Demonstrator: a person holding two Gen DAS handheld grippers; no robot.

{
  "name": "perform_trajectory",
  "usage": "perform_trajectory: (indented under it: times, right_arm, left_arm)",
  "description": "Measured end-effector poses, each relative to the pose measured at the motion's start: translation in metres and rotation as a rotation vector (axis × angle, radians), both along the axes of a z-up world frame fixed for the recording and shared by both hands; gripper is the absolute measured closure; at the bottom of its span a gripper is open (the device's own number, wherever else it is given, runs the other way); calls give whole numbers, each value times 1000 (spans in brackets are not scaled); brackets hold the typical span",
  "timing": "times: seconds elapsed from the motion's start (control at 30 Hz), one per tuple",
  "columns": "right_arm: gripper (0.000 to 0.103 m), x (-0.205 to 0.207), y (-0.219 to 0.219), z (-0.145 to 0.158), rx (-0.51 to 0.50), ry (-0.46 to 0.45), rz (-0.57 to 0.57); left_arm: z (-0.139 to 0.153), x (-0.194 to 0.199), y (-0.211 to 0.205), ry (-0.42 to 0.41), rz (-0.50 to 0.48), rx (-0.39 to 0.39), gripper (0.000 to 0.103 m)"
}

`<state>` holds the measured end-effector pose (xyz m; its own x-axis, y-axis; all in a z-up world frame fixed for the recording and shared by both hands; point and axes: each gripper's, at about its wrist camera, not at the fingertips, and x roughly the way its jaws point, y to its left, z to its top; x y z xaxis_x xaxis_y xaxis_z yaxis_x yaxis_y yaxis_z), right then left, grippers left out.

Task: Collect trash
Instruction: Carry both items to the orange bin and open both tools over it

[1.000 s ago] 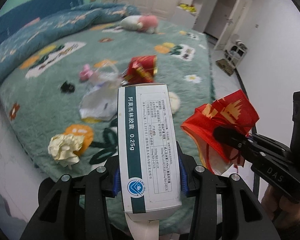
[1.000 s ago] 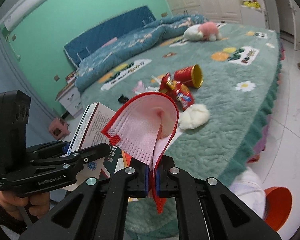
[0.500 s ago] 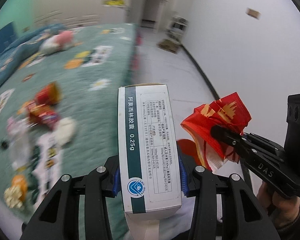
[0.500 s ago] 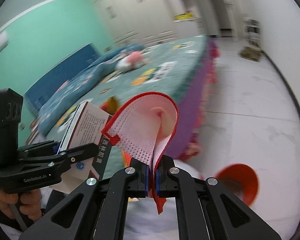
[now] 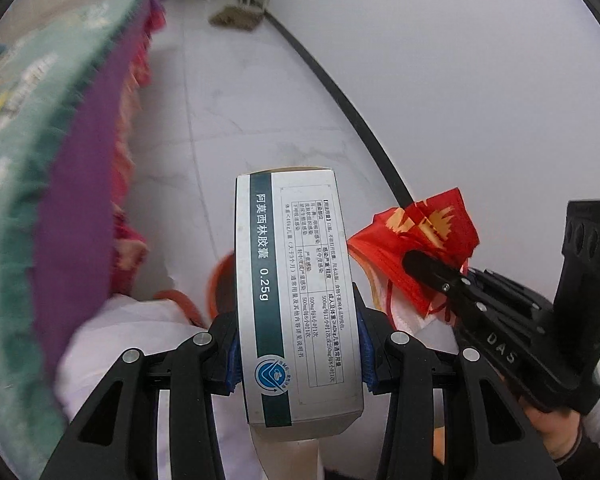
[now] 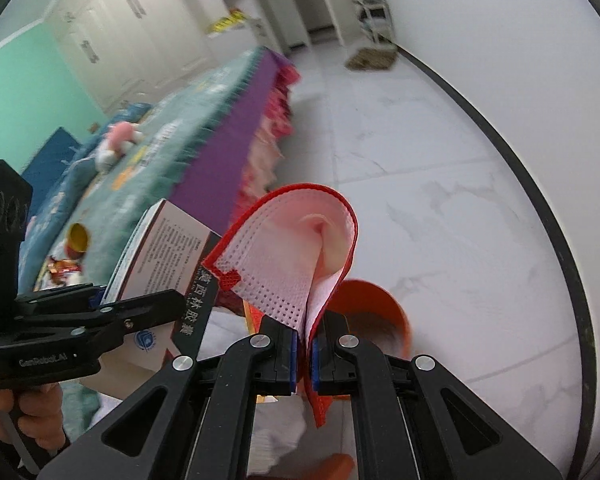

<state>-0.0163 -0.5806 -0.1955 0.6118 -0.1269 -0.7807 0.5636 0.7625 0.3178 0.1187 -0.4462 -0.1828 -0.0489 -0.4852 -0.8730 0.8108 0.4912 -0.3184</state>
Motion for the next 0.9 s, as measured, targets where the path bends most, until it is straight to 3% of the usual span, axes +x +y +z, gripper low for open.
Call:
perform_trajectory:
  times: [0.3, 0.63, 0.73, 0.83, 0.9]
  right_arm:
    - [98, -5, -35, -58, 58, 95, -70]
    - [98, 40, -46, -152, 109, 234, -63]
    - [90, 51, -50, -172, 171, 256, -77]
    - [60, 58, -46, -175, 147, 276, -64]
    - [56, 58, -44, -174, 148, 268, -56]
  left_arm:
    - [-92, 24, -45, 84, -40, 124, 58]
    - [-116, 29, -51, 98, -32, 161, 58]
    - [-116, 33, -47, 98, -8, 175, 58]
    - [-116, 35, -47, 99, 6, 182, 58]
    - [-116, 35, -47, 105, 10, 182, 58]
